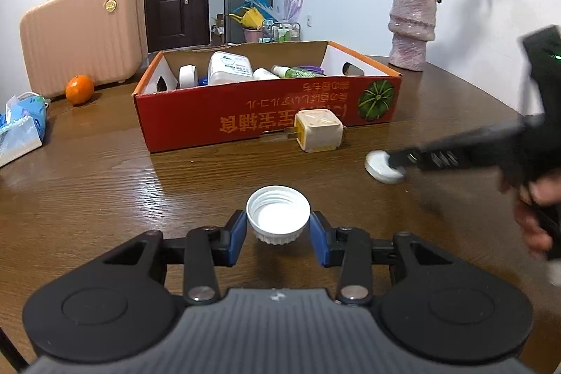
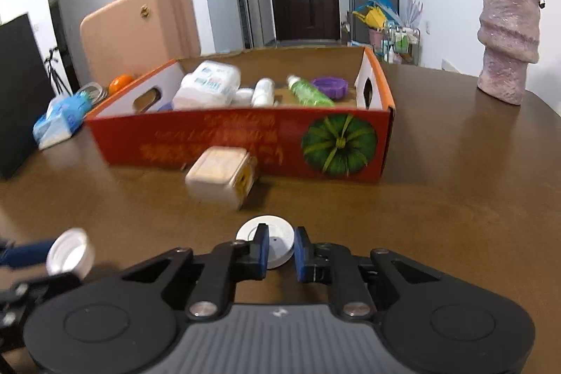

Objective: Organize rigid objects
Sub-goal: 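Grasp a white cap with the left tool while the right tool grasps another white cap, then carry both white caps into the box and open both tools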

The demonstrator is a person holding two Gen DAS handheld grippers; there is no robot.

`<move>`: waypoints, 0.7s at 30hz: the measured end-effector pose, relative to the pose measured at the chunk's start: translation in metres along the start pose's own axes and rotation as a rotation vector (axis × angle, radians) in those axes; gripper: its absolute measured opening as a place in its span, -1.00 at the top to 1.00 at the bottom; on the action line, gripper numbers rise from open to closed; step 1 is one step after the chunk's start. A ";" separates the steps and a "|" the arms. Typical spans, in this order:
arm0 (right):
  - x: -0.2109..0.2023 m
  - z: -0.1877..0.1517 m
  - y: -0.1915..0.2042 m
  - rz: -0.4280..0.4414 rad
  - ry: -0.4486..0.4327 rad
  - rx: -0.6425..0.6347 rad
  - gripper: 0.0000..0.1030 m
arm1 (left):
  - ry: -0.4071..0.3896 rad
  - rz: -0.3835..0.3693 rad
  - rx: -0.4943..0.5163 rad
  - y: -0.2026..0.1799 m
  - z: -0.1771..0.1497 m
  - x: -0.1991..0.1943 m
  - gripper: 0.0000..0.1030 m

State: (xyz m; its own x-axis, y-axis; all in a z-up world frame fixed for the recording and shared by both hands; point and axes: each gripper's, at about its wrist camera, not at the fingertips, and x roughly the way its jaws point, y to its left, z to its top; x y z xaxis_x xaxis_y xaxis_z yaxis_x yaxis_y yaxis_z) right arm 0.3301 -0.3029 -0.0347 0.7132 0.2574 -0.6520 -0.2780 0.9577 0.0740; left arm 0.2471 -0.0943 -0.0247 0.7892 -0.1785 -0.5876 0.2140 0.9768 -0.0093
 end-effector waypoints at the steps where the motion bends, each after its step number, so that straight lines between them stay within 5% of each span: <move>1: -0.010 -0.006 0.006 -0.020 0.007 -0.017 0.71 | -0.007 -0.001 0.008 0.000 -0.001 -0.004 0.24; 4: -0.046 -0.026 0.009 0.041 -0.063 0.028 0.56 | -0.004 -0.021 0.014 0.002 -0.007 -0.010 0.23; 7: -0.052 -0.037 0.013 0.061 -0.074 0.023 -0.07 | 0.029 -0.015 0.026 0.000 -0.013 -0.005 0.23; 8: -0.050 -0.039 0.015 0.040 -0.072 0.011 -0.11 | 0.035 -0.009 0.027 -0.001 -0.015 -0.003 0.20; 13: -0.029 -0.036 0.021 0.001 -0.056 -0.001 -0.09 | 0.042 -0.026 0.035 -0.001 -0.018 0.004 -0.11; 14: -0.026 -0.034 0.024 -0.016 -0.060 -0.015 -0.08 | 0.050 -0.018 0.033 -0.001 -0.018 0.007 -0.08; 16: -0.021 -0.033 0.027 -0.028 -0.058 -0.027 0.26 | 0.042 -0.016 0.025 0.001 -0.019 0.008 0.21; 21: -0.038 -0.031 0.026 -0.002 -0.115 0.000 0.26 | 0.005 -0.028 0.021 0.000 -0.012 0.001 0.22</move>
State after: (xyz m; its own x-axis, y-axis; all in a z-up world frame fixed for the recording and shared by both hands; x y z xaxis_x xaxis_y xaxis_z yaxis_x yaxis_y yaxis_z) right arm 0.2758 -0.2913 -0.0317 0.7827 0.2686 -0.5615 -0.2766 0.9582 0.0728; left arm 0.2414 -0.0926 -0.0349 0.7798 -0.2053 -0.5915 0.2485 0.9686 -0.0086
